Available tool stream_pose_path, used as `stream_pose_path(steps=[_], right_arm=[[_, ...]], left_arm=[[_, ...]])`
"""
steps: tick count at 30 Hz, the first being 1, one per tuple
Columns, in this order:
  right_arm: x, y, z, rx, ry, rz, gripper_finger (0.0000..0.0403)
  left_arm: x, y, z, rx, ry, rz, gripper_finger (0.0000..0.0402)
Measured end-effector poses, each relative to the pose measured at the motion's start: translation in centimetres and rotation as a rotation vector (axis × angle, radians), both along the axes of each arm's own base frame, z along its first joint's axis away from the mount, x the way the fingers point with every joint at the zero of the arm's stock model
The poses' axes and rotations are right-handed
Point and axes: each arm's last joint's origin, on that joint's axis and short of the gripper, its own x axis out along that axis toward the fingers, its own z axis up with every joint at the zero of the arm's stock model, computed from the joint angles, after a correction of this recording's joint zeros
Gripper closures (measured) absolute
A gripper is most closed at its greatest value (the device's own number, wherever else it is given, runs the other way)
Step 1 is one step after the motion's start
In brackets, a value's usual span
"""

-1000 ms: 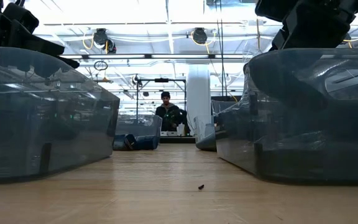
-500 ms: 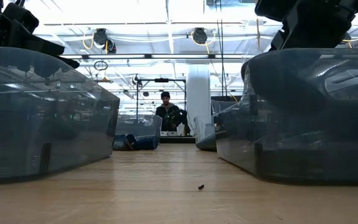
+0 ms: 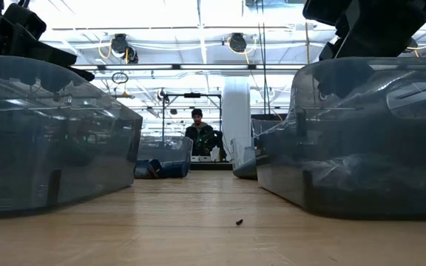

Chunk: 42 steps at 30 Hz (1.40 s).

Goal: Pick & Place Travel size toiletries
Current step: Put the black hairbrush into the bottom right black bin

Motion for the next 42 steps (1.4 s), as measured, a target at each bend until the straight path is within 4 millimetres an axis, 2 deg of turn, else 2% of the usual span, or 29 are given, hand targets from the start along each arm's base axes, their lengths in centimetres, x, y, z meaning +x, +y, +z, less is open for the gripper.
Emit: stream_pose_path(steps=[3, 6, 9, 13, 18, 22, 27, 32, 36, 42], right_arm=[[0.1, 0.1, 0.3, 0.036, -0.02, -0.008, 0.0272], [0.3, 0.6, 1.6, 0.083, -0.015, 0.016, 0.0269], [0.4, 1.7, 3.4, 0.059, -0.008, 0.056, 0.0269], [0.2, 2.9, 7.1, 0.003, 0.017, 0.027, 0.0269], [-1.3, 3.8, 10.8, -0.043, 0.118, -0.062, 0.0272], [-2.7, 4.2, 11.7, -0.031, 0.228, -0.14, 0.0272], [-4.9, 3.9, 10.7, -0.053, 0.457, -0.263, 0.0272], [-6.6, 3.2, 8.4, -0.121, 0.624, -0.413, 0.0273], [-6.9, 3.0, 5.6, -0.15, 0.658, -0.434, 0.0273], [-7.0, 2.7, 0.7, -0.137, 0.63, -0.378, 0.0264]], left_arm=[[0.0, 0.0, 0.0, 0.0, 0.0, 0.0, 0.0007], [0.0, 0.0, 0.0, 0.0, 0.0, 0.0, 0.0007], [0.0, 0.0, 0.0, 0.0, 0.0, 0.0, 0.0007], [0.0, 0.0, 0.0, 0.0, 0.0, 0.0, 0.0007], [0.0, 0.0, 0.0, 0.0, 0.0, 0.0, 0.0007], [0.0, 0.0, 0.0, 0.0, 0.0, 0.0, 0.0007], [0.0, 0.0, 0.0, 0.0, 0.0, 0.0, 0.0007], [0.0, 0.0, 0.0, 0.0, 0.0, 0.0, 0.0007], [0.0, 0.0, 0.0, 0.0, 0.0, 0.0, 0.0007], [0.0, 0.0, 0.0, 0.0, 0.0, 0.0, 0.0007]])
